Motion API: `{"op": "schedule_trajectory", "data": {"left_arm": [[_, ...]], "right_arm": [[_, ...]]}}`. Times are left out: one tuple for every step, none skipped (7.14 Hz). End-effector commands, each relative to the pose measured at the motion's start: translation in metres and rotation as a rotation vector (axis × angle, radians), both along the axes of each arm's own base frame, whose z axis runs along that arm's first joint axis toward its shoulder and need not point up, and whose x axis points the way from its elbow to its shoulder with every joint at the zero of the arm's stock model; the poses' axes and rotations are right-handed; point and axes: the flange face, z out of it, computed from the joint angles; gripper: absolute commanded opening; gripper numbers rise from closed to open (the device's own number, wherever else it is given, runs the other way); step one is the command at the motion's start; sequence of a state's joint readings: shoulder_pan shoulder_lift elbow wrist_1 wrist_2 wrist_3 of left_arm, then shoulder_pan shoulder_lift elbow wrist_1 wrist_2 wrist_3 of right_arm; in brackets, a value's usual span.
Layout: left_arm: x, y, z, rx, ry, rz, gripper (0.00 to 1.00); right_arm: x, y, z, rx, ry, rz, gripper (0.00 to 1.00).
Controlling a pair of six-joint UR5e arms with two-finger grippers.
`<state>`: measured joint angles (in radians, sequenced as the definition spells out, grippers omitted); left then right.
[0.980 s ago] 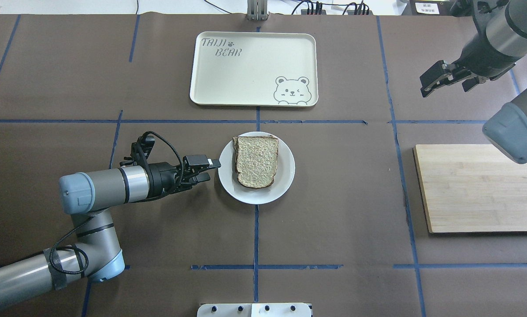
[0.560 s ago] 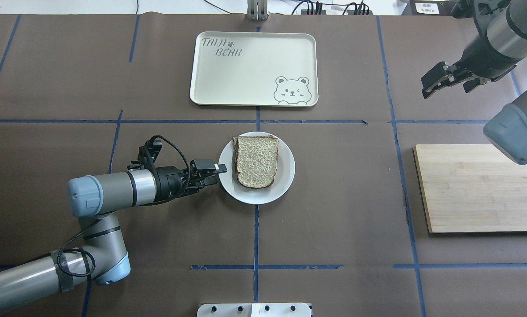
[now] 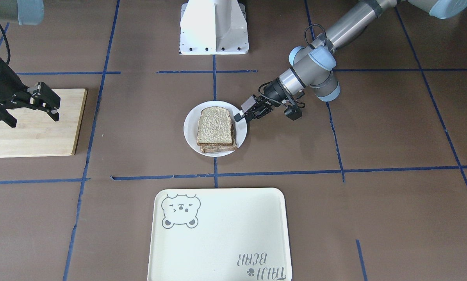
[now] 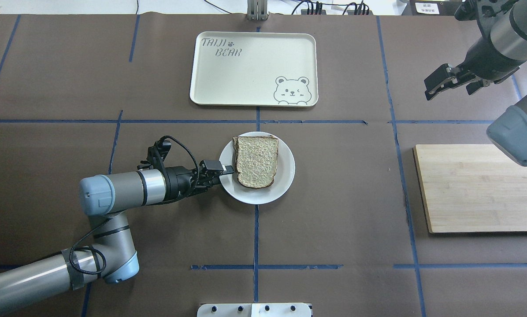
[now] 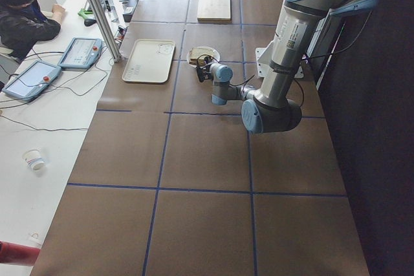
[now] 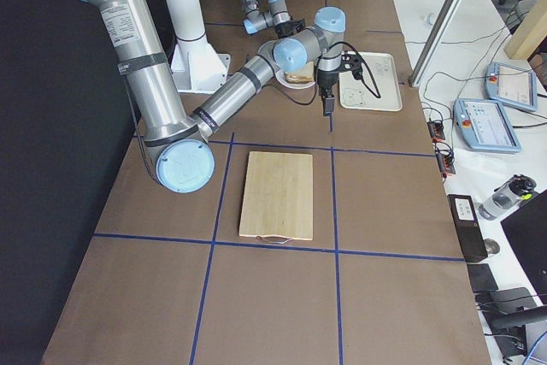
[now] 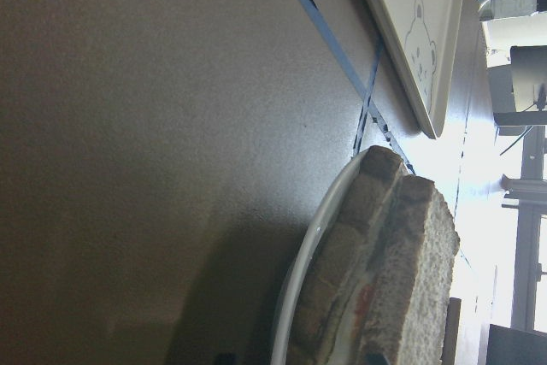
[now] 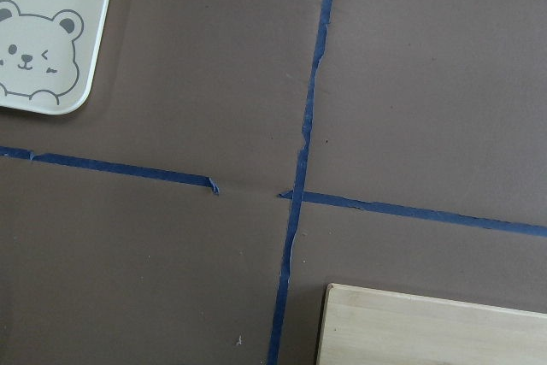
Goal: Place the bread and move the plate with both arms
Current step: 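Move the left gripper to the plate rim nearest it and grip it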
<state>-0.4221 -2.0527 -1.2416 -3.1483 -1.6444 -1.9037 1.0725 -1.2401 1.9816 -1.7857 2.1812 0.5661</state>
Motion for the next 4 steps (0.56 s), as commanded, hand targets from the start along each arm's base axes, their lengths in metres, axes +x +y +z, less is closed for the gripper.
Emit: {"op": "schedule_trajectory", "data": {"left_arm": [[0.0078, -0.0022, -0.0028, -0.003, -0.002, 0.002, 0.55], [0.0081, -0.0023, -0.0021, -0.003, -0.004, 0.002, 0.54], [0.0081, -0.0023, -0.0021, -0.013, 0.0, 0.004, 0.44], [0.0081, -0.0025, -0.0038, -0.07, 0.024, 0.012, 0.31]], "right_arm": [[0.0016, -0.0003, 0.0003, 0.0, 0.0, 0.003, 1.0], [0.0041, -0.001, 0.0012, -0.002, 0.001, 0.007, 1.0], [0.0054, -0.0004, 0.0031, -0.004, 0.002, 0.009, 1.0], [0.0075, 0.0, 0.0012, 0.0, 0.0, 0.012, 1.0]]}}
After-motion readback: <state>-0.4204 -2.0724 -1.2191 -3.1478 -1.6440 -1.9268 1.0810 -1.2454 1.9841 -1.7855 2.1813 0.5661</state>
